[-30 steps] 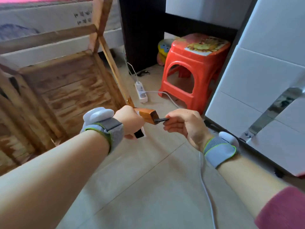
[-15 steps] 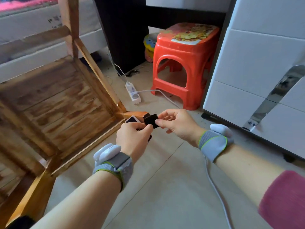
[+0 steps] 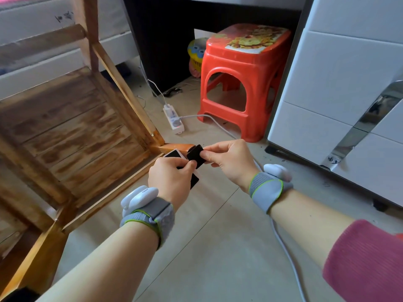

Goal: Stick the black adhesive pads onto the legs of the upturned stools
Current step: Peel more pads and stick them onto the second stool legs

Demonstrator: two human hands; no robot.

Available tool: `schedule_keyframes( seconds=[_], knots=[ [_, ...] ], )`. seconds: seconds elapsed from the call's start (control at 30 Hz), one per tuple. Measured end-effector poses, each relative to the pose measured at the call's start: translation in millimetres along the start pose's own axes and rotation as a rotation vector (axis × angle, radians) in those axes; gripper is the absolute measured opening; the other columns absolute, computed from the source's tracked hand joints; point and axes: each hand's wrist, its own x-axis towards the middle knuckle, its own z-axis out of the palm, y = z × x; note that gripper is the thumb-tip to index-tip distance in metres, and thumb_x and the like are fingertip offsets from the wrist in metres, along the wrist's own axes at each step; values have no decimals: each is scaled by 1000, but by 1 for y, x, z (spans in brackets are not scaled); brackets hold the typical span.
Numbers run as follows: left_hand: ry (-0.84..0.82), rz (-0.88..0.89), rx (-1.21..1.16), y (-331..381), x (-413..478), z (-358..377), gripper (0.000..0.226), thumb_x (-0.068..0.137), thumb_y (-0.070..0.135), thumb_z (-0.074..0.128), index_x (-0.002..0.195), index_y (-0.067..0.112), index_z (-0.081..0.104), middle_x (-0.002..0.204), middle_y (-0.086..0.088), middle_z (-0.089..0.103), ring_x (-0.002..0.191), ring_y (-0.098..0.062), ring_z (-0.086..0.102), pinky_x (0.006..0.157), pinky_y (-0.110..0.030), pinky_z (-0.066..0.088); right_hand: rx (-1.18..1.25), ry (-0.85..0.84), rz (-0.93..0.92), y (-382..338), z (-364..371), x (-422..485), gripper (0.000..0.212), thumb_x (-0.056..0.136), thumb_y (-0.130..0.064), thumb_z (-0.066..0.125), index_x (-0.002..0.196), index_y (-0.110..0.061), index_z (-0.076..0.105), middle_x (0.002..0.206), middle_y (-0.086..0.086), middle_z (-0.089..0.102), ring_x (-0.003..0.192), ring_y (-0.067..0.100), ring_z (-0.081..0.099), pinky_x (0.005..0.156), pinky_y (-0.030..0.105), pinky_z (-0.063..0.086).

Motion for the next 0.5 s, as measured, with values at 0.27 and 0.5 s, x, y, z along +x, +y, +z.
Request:
schedule_keyframes(
  seconds=[0.27, 0.5],
  knots=[
    [-3, 4, -27, -1, -1, -1, 15, 83, 27, 67, 84, 17, 78, 75, -4, 68, 79, -25, 63, 74, -36, 55, 96, -36, 15, -1, 5, 3, 17, 73, -19, 79, 90, -17, 75, 83, -5, 74, 78, 4, 68, 78, 22, 51],
    [-2, 2, -37, -1, 1, 0, 13, 83, 25, 67, 81, 17, 78, 70, -1, 65, 82, -28, 66, 77, -42, 57, 60, -68, 21, -2, 7, 9, 12, 73, -22, 79, 83, -17, 75, 79, -2, 73, 74, 7, 65, 75, 23, 50]
  ],
)
